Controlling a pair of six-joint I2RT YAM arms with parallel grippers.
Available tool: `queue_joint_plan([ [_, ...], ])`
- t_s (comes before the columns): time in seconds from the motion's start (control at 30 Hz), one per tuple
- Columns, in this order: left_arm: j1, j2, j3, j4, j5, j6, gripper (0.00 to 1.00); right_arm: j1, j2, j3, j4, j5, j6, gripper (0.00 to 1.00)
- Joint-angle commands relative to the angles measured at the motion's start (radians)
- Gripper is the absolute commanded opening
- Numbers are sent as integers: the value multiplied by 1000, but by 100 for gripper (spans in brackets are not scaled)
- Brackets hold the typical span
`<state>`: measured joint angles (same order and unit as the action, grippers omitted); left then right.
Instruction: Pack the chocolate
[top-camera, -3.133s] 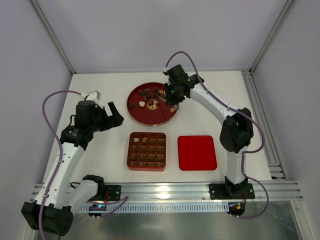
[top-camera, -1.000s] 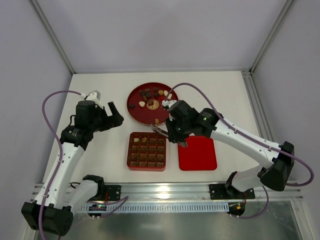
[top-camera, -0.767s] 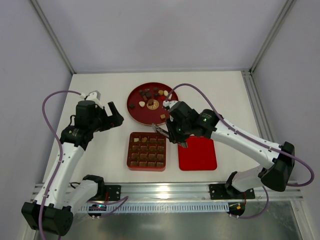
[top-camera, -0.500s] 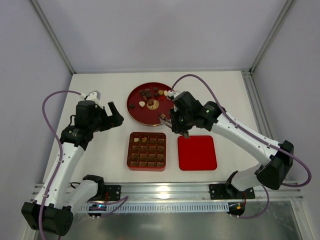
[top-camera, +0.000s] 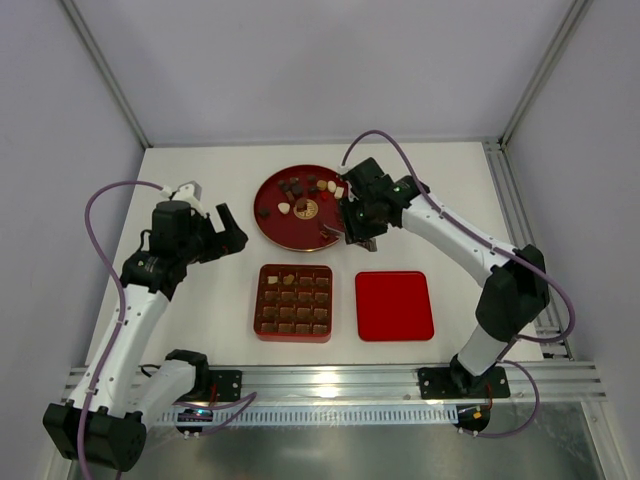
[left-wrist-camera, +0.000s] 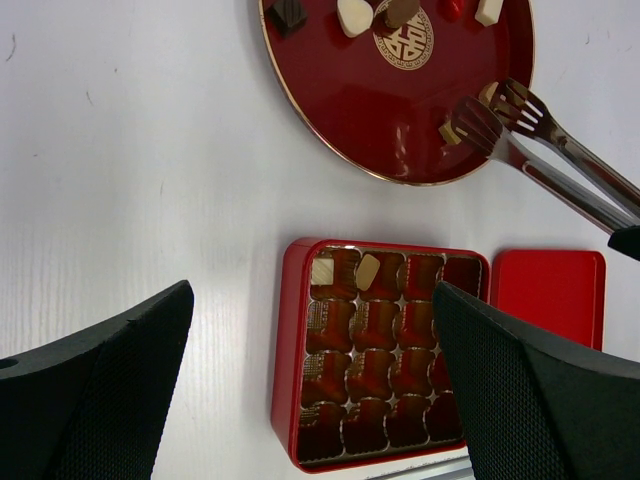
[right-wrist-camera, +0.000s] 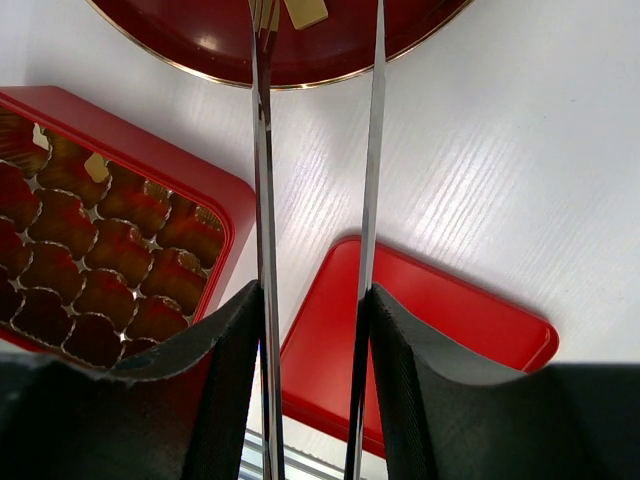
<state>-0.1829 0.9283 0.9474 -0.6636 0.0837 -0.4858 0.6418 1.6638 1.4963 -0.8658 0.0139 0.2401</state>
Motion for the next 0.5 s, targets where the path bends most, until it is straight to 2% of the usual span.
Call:
queue_joint_plan([
  [0.0, -1, 4, 2, 7, 17, 16, 100, -8, 2, 59, 36, -43, -31, 48],
  [0.47, 0, 7, 2, 7, 14, 16, 100, -8, 34, 38, 34, -38, -44, 47],
])
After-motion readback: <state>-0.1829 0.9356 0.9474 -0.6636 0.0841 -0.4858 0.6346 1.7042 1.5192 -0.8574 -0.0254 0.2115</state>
